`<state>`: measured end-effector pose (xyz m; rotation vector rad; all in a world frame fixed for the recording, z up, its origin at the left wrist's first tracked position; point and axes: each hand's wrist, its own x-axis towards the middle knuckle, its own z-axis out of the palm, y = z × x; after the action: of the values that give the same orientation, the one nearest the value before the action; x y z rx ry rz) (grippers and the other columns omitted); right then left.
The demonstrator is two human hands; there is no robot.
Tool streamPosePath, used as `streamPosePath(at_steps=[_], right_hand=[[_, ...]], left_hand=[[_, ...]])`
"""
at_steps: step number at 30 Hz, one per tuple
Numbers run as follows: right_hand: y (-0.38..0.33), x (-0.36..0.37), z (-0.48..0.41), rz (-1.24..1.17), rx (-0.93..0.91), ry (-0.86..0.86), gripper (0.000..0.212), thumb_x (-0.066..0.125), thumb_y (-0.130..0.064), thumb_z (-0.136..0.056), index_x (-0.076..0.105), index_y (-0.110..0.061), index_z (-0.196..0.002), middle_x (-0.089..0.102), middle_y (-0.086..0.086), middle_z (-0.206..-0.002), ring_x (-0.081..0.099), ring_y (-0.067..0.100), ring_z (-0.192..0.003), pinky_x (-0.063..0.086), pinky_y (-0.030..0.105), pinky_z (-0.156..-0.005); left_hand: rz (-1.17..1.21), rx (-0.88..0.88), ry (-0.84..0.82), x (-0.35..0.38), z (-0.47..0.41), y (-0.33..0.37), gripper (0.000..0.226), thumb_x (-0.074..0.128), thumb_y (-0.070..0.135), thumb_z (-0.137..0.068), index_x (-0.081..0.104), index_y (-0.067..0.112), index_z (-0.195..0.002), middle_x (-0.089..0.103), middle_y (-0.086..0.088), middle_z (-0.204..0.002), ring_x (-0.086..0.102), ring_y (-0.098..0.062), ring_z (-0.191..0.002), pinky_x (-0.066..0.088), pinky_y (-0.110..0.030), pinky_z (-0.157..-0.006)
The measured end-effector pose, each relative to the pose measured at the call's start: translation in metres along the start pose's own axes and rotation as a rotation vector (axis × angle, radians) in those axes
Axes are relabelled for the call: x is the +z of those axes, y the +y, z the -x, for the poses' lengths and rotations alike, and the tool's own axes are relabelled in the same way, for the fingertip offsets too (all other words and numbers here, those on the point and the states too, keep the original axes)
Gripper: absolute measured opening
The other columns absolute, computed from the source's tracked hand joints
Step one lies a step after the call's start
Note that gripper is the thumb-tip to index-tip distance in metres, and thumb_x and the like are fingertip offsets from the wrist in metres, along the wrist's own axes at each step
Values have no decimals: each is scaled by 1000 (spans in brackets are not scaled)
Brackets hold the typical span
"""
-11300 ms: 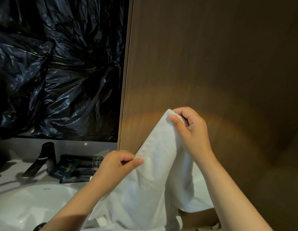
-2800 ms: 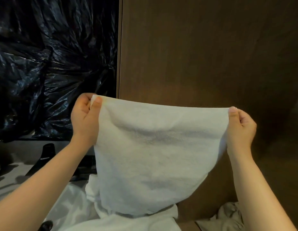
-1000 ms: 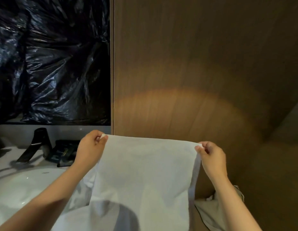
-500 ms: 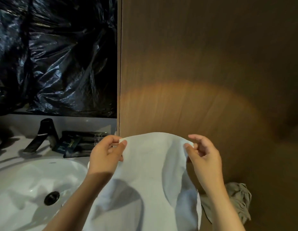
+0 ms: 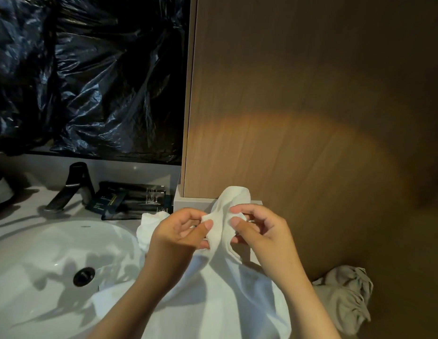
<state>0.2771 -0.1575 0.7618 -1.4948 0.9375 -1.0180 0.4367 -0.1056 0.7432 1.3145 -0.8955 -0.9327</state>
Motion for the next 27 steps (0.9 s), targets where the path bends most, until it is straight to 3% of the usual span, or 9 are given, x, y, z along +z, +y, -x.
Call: streamPosePath(at_steps=[5, 8, 10, 13, 18, 20, 22, 24, 27], right_hand=[[-6, -3, 2, -110, 115, -146, 20, 61, -4, -91, 71, -8, -108, 68, 9, -82, 69, 20, -73, 58, 25, -75], [-11, -9, 1, -95, 165, -266, 28, 54, 3, -95, 68, -7, -117, 70, 15, -96, 71, 20, -84, 58, 24, -74], [-14, -11, -2, -74, 162, -324, 31, 53, 7, -94, 67, -6, -117, 70, 10, -96, 71, 18, -83, 57, 23, -72], [-18, -10, -9, -4, 119, -389, 29, 56, 11, -91, 68, -1, -114, 68, 9, -91, 71, 18, -77, 57, 23, -70], [-18, -4, -18, 204, -40, -314, 14, 69, 5, -83, 74, -4, -94, 64, 9, -74, 61, 14, -59, 53, 23, -62], [-15, -1, -19, 324, -127, -235, 11, 76, -5, -79, 75, -10, -89, 60, 4, -82, 56, 16, -64, 51, 28, -58], [-11, 1, -18, 420, -182, -180, 9, 79, -14, -77, 74, -16, -85, 57, -3, -91, 54, 19, -75, 49, 34, -64], [-9, 2, -16, 432, -208, -179, 9, 80, -16, -78, 72, -16, -82, 60, -7, -92, 54, 15, -73, 49, 35, -66], [-9, 0, -12, 364, -204, -201, 9, 78, -11, -79, 70, -13, -79, 63, 2, -79, 57, 13, -58, 49, 28, -58]], left_hand=[[32, -33, 36, -5, 5, -1, 4, 66, 5, -87, 69, 8, -87, 73, -15, -83, 69, -38, -78, 56, -45, -81], [19, -48, 28, -9, 7, -3, 6, 67, 7, -87, 71, 10, -86, 74, -11, -81, 69, -31, -74, 56, -43, -81], [35, -57, 17, -12, 8, -3, 6, 67, 7, -86, 71, 11, -86, 74, -11, -80, 69, -26, -70, 57, -34, -71], [50, -64, 19, -14, 10, -3, 6, 67, 8, -87, 71, 12, -85, 74, -7, -77, 70, -17, -63, 43, -10, -46], [129, -73, -46, -12, 13, 2, 7, 65, 3, -86, 71, 7, -87, 75, -9, -80, 71, -18, -68, 52, -16, -56], [137, -69, -50, -12, 13, 2, 8, 64, 3, -87, 71, 6, -90, 75, -11, -83, 72, -21, -72, 55, -19, -60], [111, -53, -41, -13, 13, 2, 8, 64, 5, -88, 71, 6, -92, 75, -10, -84, 72, -23, -76, 56, -20, -62], [114, -52, -15, -13, 13, 1, 8, 64, 7, -88, 71, 7, -92, 75, -10, -85, 73, -23, -77, 56, -20, -63], [119, -49, 12, -12, 14, 2, 7, 64, 7, -89, 71, 8, -92, 75, -8, -82, 73, -21, -76, 55, -19, -62]])
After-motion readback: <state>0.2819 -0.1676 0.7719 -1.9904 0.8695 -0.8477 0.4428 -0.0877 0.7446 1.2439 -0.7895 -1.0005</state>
